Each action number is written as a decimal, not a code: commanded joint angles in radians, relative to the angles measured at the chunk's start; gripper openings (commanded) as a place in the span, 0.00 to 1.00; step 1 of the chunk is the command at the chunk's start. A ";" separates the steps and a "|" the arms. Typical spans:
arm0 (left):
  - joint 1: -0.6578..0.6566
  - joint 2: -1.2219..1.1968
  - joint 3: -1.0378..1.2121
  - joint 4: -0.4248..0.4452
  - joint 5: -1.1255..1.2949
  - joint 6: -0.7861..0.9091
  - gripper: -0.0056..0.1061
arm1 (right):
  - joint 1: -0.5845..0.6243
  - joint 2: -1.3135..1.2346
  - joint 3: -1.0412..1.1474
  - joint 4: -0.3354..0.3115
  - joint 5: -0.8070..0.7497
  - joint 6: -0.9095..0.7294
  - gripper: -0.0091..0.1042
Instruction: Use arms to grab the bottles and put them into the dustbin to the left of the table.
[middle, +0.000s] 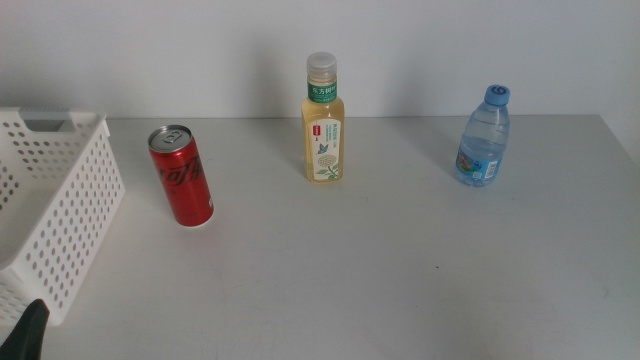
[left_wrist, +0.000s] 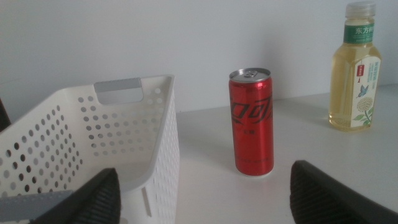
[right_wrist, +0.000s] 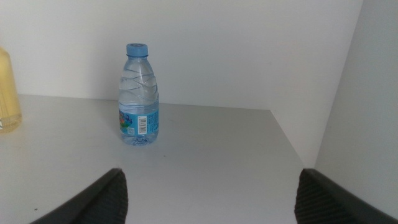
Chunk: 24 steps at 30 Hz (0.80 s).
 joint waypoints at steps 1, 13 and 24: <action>-0.007 0.036 0.001 -0.011 -0.099 -0.009 0.89 | -0.003 -0.021 -0.010 -0.009 -0.081 -0.010 0.91; -0.007 0.499 0.001 -0.011 -0.456 -0.028 0.89 | -0.003 -0.021 -0.010 -0.009 -0.081 -0.010 0.91; -0.007 1.009 0.001 -0.008 -1.148 -0.023 0.89 | -0.003 -0.021 -0.010 -0.009 -0.081 -0.010 0.91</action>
